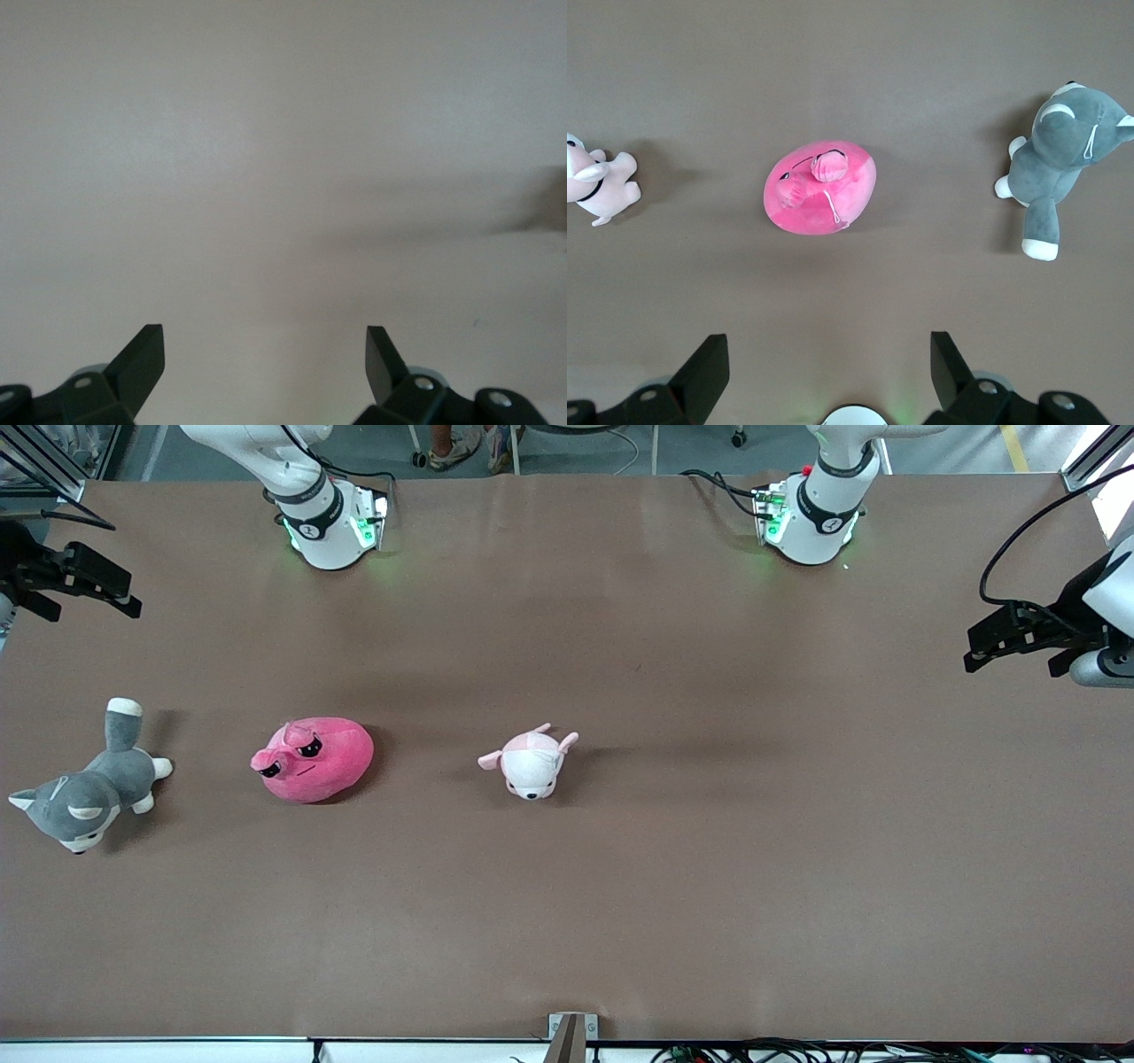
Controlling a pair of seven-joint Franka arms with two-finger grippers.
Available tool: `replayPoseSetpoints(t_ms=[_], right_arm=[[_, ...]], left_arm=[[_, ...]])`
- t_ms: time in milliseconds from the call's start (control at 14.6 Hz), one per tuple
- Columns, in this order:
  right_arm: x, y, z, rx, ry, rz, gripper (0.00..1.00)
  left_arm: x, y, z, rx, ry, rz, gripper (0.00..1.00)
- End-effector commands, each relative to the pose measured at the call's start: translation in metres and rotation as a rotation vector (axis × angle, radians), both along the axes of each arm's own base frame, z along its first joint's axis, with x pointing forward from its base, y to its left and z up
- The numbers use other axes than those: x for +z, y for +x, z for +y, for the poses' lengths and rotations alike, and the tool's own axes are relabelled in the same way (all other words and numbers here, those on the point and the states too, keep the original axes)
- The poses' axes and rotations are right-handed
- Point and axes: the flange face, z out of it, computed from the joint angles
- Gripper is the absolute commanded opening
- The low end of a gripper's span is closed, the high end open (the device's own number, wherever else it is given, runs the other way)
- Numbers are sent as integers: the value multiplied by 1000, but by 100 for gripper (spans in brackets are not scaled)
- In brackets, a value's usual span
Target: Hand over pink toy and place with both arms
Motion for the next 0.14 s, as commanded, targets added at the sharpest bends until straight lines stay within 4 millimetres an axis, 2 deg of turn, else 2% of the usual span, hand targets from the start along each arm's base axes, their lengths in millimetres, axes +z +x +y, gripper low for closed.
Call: replayPoseSetpoints(t_ms=[0, 68], right_arm=[[2, -8, 0, -8, 6, -9, 100], [2, -8, 1, -6, 6, -9, 100]], left_arm=[[4, 2, 1, 7, 3, -3, 100], [4, 2, 1, 7, 3, -3, 100]])
